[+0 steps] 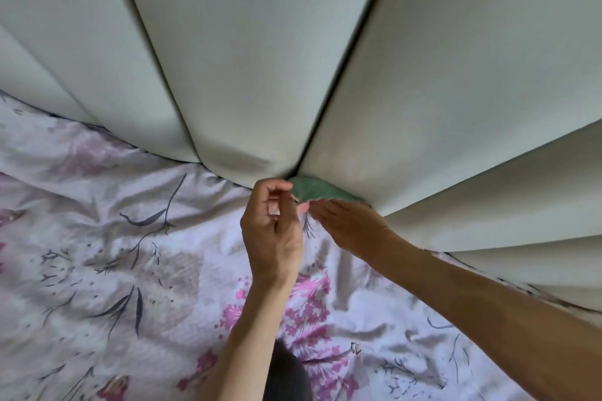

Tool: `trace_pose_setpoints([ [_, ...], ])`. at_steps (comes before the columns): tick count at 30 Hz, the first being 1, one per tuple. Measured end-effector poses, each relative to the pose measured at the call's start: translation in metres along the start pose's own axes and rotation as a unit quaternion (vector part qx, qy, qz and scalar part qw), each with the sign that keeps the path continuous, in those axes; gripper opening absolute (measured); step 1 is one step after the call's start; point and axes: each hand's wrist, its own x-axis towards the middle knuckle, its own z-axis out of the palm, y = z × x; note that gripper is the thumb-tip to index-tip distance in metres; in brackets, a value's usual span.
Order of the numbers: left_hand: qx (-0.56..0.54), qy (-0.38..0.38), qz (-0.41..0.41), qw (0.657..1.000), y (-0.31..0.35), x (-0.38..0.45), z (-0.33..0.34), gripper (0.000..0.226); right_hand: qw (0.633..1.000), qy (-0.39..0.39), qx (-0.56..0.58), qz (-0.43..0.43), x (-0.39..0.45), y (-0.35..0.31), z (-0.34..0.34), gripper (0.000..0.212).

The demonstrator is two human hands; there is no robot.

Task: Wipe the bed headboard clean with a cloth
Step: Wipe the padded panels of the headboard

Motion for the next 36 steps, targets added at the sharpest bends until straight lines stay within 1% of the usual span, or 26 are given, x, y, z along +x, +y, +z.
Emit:
trace_pose_setpoints([
  [2,0.009,-0.018,0.005,1.0,-0.006,-0.008,-0.003,0.015,0.998,-0.028,0.055,-0.033,0.013,-0.013,0.014,0.045],
  [4,0.016,-0.039,-0.031,0.999,-0.012,-0.016,-0.006,0.017,0.992,-0.05,0.11,-0.038,0.015,-0.02,0.012,0.049],
  [5,0.016,-0.046,-0.041,0.998,-0.013,-0.017,-0.008,0.019,0.992,-0.02,0.124,-0.024,0.011,-0.017,0.008,0.048],
  [6,0.016,-0.049,-0.042,0.998,-0.013,-0.017,-0.009,0.019,0.992,-0.022,0.122,-0.02,0.003,-0.011,0.005,0.046],
  [7,0.016,-0.046,-0.041,0.998,-0.013,-0.015,-0.009,0.019,0.995,-0.011,0.103,-0.018,-0.007,-0.006,0.006,0.045],
  [8,0.015,-0.036,-0.04,0.998,-0.013,-0.012,-0.008,0.019,0.999,0.006,0.046,-0.018,-0.017,0.0,0.008,0.048],
  [9,0.011,-0.024,-0.043,0.999,-0.015,-0.006,-0.006,0.018,0.999,0.046,0.001,-0.029,-0.023,0.005,0.011,0.053],
  [10,0.005,-0.014,-0.052,0.999,-0.017,-0.004,-0.002,0.018,0.998,0.049,-0.028,-0.032,-0.028,0.006,0.014,0.056],
  [11,-0.002,-0.008,-0.062,0.998,-0.02,0.0,0.001,0.017,0.998,0.033,-0.042,-0.027,-0.024,0.005,0.013,0.056],
  [12,-0.004,-0.01,-0.07,0.997,-0.024,0.0,0.002,0.017,0.999,-0.001,-0.046,-0.021,-0.015,-0.001,0.01,0.056],
  [14,0.016,-0.036,-0.06,0.997,-0.03,-0.004,-0.005,0.019,0.997,-0.032,-0.054,-0.039,0.009,-0.021,0.01,0.055],
  [16,0.047,-0.064,-0.051,0.995,-0.036,-0.01,-0.019,0.021,0.992,-0.101,-0.039,-0.059,0.024,-0.034,0.012,0.058],
  [17,0.058,-0.063,-0.055,0.995,-0.038,-0.012,-0.028,0.023,0.991,-0.108,-0.045,-0.067,0.027,-0.034,0.013,0.059],
  [19,0.067,-0.059,-0.068,0.994,-0.035,-0.019,-0.038,0.028,0.989,-0.096,-0.06,-0.09,0.016,-0.027,0.015,0.059],
  [22,0.064,-0.076,-0.06,0.993,-0.019,-0.026,-0.036,0.03,0.984,-0.09,-0.091,-0.12,-0.036,-0.002,0.017,0.059],
  [24,0.057,-0.086,-0.054,0.993,-0.007,-0.028,-0.026,0.032,0.983,-0.068,-0.118,-0.126,-0.08,0.028,0.01,0.056],
  [25,0.05,-0.087,-0.046,0.994,0.0,-0.029,-0.018,0.032,0.985,-0.051,-0.123,-0.107,-0.102,0.045,0.004,0.051],
  [26,0.044,-0.089,-0.038,0.994,0.007,-0.03,-0.009,0.03,0.992,-0.021,-0.105,-0.072,-0.12,0.06,-0.004,0.046],
  [28,0.029,-0.104,-0.026,0.994,0.029,-0.034,0.01,0.023,0.997,0.009,-0.077,-0.006,-0.144,0.083,-0.023,0.047],
  [29,0.022,-0.113,-0.011,0.993,0.042,-0.036,0.018,0.021,0.996,0.032,-0.077,0.026,-0.149,0.092,-0.036,0.049],
  [31,0.003,-0.121,0.04,0.992,0.075,-0.039,0.032,0.021,0.988,0.104,-0.076,0.09,-0.154,0.115,-0.07,0.043],
  [32,-0.009,-0.122,0.065,0.99,0.091,-0.038,0.038,0.021,0.977,0.151,-0.073,0.13,-0.155,0.125,-0.085,0.037],
  [33,-0.022,-0.12,0.094,0.988,0.112,-0.035,0.042,0.019,0.961,0.204,-0.072,0.171,-0.157,0.14,-0.103,0.031],
  [34,-0.033,-0.114,0.114,0.986,0.127,-0.032,0.044,0.018,0.94,0.259,-0.064,0.212,-0.158,0.152,-0.116,0.03],
  [35,-0.043,-0.102,0.134,0.985,0.146,-0.027,0.044,0.018,0.917,0.303,-0.06,0.251,-0.16,0.166,-0.132,0.035],
  [36,-0.05,-0.089,0.15,0.984,0.16,-0.023,0.043,0.02,0.899,0.326,-0.056,0.288,-0.162,0.177,-0.146,0.045],
])
